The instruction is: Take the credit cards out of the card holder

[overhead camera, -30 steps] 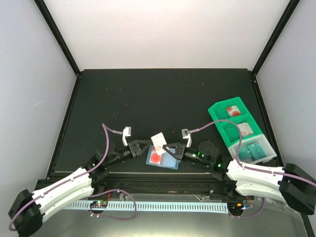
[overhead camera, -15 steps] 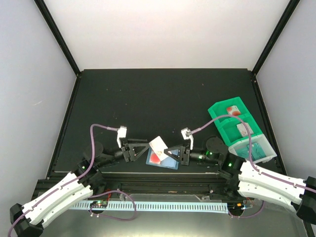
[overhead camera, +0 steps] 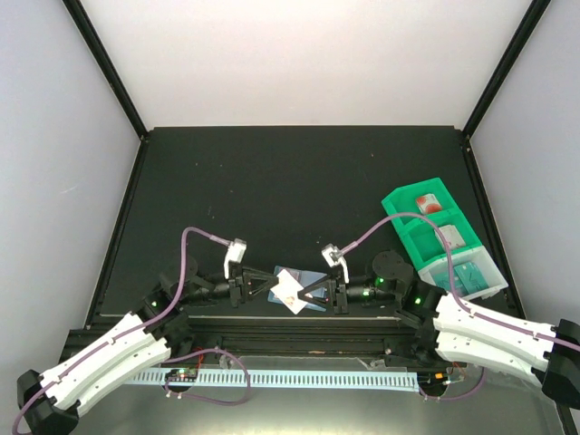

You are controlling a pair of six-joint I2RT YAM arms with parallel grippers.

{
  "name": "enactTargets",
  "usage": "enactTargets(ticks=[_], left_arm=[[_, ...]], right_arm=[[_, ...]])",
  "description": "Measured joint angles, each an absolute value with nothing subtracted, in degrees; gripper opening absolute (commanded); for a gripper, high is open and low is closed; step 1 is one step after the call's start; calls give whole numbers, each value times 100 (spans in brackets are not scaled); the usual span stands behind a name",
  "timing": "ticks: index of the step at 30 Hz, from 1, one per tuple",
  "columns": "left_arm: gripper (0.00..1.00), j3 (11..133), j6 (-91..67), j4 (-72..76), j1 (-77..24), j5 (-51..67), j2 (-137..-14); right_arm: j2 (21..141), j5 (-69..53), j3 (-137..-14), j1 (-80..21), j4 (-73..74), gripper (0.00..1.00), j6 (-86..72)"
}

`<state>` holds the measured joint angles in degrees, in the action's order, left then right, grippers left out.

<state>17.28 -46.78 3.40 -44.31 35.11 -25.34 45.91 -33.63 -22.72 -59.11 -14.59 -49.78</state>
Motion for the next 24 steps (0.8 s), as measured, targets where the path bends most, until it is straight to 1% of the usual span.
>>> enactTargets(ticks=[2,7,10,11,14,18,22,24], left_arm=[[2,1739,-4676,379,-4431,3634,-2604],[2,1717,-4762,657,-4431,3780,-2676],[2,1629,-4877,843,-4431,3758,-2676],[1,1603,-4923,908,-4431,3736,-2676],[2,1514,-5081,1125,-4431,3568,-2674],[2,1271,-5483,1553,-4431,3153,-2661],[2,827,-6053,2036,-4431,2689,-2663],[1,762,-6215,2071,-4431,2532,-2665]], right_arm=[[4595,-3374,-2261,-5911,-1415,5,-4978],[4543,-3317,-2169,-5900,-1372,21,-5046],[4442,-3179,-2082,-5900,-1518,33,-5207],[4423,-3138,-2021,-5902,-1619,36,-5295],[4425,-2991,-1806,-5902,-1984,38,-5651],[4539,-2698,-1535,-5902,-2526,37,-6134],[4654,-2375,-1295,-5902,-3100,23,-6571],[4716,-2252,-1247,-5905,-3288,19,-6720]])
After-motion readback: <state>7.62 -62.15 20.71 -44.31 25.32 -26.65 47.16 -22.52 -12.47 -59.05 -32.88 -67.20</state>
